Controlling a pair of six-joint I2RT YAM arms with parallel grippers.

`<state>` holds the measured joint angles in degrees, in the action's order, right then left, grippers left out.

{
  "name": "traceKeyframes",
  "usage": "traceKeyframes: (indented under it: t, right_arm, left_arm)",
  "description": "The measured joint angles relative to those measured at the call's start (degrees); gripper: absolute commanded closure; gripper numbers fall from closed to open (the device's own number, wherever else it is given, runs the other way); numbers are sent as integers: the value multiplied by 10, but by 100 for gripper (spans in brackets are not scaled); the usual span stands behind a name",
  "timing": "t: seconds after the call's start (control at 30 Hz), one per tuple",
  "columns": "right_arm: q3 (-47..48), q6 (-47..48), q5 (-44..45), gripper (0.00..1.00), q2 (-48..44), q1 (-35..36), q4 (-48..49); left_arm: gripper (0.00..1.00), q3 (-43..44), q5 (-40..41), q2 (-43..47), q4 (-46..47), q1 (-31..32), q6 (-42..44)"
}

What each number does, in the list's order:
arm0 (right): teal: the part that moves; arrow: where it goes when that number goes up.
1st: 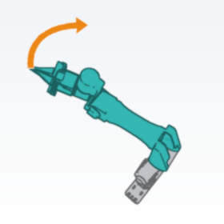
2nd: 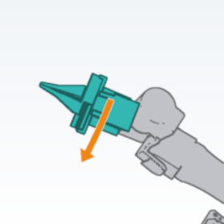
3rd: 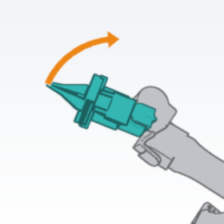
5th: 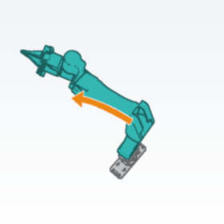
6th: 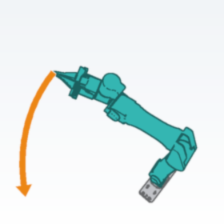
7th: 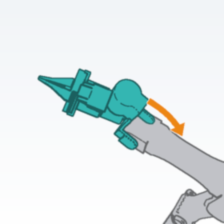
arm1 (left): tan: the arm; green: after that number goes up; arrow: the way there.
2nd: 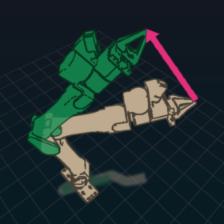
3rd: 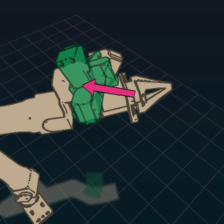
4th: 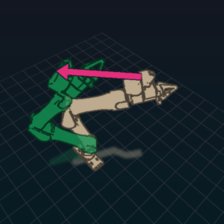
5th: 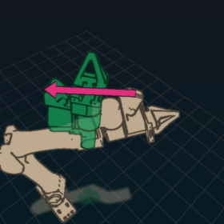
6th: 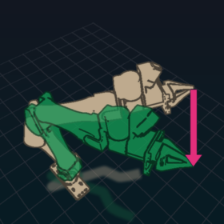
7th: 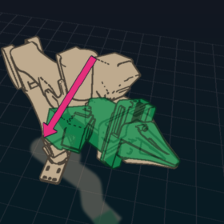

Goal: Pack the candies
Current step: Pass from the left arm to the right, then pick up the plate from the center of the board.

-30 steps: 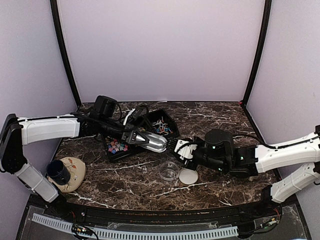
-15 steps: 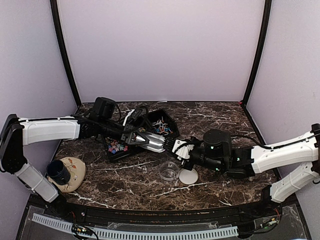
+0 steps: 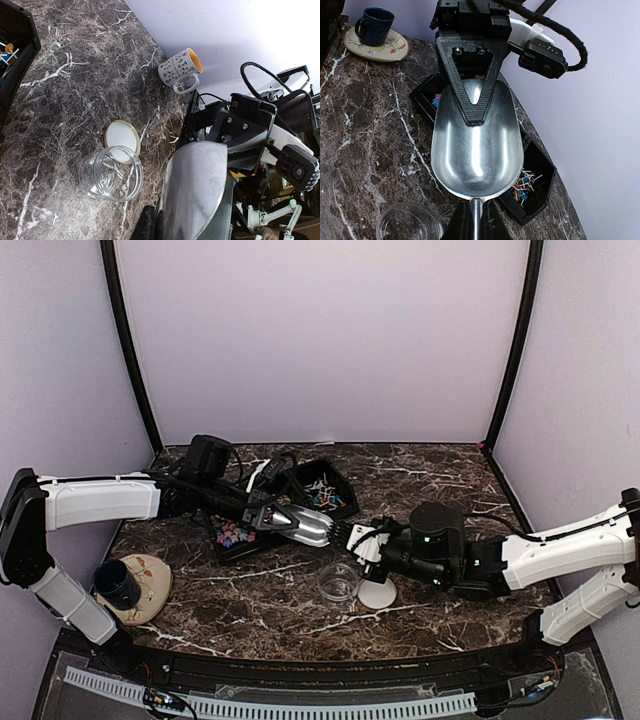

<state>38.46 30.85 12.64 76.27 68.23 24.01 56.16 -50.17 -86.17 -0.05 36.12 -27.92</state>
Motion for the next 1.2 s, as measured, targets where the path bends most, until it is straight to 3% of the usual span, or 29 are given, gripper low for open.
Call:
traceKeyframes:
  t: [0.4,0.67,0.93,1.2]
  right_arm:
    - [-7,-10,13,100,-5,0,19]
    - [-14,-36,36,100,-24,-6,21]
    - [-20,-98,45,100,-50,-42,13]
    - [-18,-158,91,100,-51,-61,-21]
  left_arm:
    - [43,7,-4,0,-7,-6,7]
    - [14,36,30,22,-47,-65,33]
    - [8,92,114,25,-102,-133,83]
    - [5,169,216,-35,-175,-182,176]
